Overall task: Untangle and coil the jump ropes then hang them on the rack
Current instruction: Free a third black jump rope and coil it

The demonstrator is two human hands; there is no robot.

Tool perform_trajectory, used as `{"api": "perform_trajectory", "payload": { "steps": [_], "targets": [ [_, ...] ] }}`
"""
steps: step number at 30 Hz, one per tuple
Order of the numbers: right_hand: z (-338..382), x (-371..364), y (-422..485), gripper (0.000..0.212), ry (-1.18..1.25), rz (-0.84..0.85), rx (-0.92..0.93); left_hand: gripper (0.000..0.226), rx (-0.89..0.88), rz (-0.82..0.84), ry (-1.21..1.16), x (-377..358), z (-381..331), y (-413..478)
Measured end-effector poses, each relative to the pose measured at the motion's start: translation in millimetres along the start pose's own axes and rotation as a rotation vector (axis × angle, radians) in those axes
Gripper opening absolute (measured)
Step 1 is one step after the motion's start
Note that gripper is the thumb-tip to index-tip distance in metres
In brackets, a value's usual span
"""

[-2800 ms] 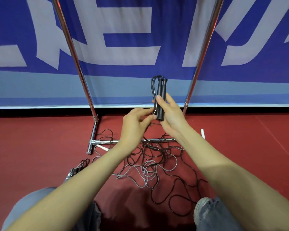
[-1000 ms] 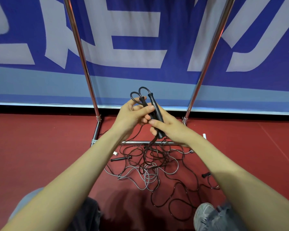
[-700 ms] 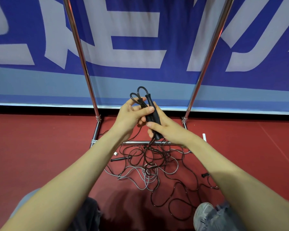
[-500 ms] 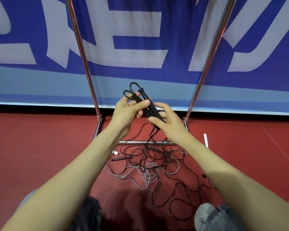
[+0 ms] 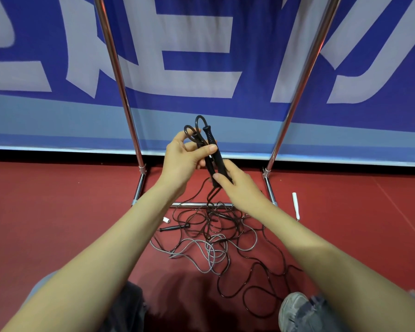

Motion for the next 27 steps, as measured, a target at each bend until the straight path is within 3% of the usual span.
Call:
{"api": "perform_trajectory", "payload": {
  "steps": [3,12,20,27],
  "targets": [
    [4,-2,-3,0.039,0.010,0.050,0.034,0.041,0.047,-0.009,-0.064,6,0,3],
    [7,-2,0,0.041,0.120,0.176,0.072,0.037,0.173,0.024,-0.213,11,6,7],
    [9,4,-3,0.038,0.154,0.282,0.052,0.039,0.209,0.044,-0.166,15,11,7],
    [8,6,3,0.019,0.196,0.072,0.002,0.062,0.148,0.052,-0.075,7,16,9]
  ]
}}
Point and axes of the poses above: each hand's wrist, its own y-axis towards the middle knuckle, its own x-axis out of the back of the hand, z = x × y, the point moved 2 cm from there along y, towards the middle knuckle, and after that the axes turned 9 degrees about z, right-handed, at the moved point
